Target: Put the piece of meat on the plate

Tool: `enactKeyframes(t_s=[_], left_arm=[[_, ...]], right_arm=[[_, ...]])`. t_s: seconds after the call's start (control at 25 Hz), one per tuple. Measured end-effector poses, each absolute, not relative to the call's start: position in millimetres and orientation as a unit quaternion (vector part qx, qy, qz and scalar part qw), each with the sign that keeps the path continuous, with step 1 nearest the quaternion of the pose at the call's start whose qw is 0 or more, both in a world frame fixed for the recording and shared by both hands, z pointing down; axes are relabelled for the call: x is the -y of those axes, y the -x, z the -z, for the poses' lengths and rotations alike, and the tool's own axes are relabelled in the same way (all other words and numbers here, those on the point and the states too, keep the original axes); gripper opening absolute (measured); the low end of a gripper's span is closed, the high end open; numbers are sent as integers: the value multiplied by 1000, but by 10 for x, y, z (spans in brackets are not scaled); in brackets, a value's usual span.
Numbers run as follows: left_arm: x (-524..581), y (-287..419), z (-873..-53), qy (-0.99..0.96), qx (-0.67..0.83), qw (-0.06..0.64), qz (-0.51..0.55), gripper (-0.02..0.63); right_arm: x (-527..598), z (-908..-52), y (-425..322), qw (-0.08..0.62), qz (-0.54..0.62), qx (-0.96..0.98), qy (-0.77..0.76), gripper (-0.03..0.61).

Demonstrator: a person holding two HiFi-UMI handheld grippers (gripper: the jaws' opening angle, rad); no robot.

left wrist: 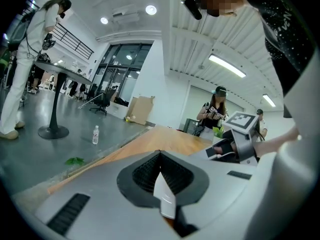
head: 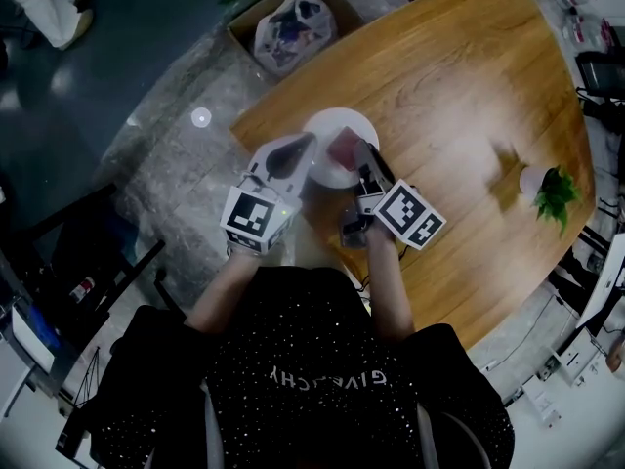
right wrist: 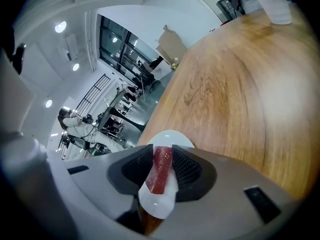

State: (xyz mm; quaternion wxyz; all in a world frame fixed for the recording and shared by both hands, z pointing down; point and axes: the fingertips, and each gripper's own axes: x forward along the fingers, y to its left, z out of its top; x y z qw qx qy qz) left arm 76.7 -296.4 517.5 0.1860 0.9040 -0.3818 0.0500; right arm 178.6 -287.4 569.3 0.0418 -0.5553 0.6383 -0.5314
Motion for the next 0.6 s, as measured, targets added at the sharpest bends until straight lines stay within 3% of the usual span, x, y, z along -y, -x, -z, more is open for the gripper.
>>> enactKeyframes(t_s=[0.2,0.36,0.6], left_arm=[[2957,-770,-5186,-903,384,187,-49,6],[2933,-745,-5177,-903,383,188,-48,6],[2929,-705,-5213,-902,385,188,-52,6]], right_arm=[[2853,-5708,-1784,24,527,-646,552,117],[2854,-5683,-1674,5,525,-667,529,175],[2803,-5739,-1457,-107,491,-706,500,242]])
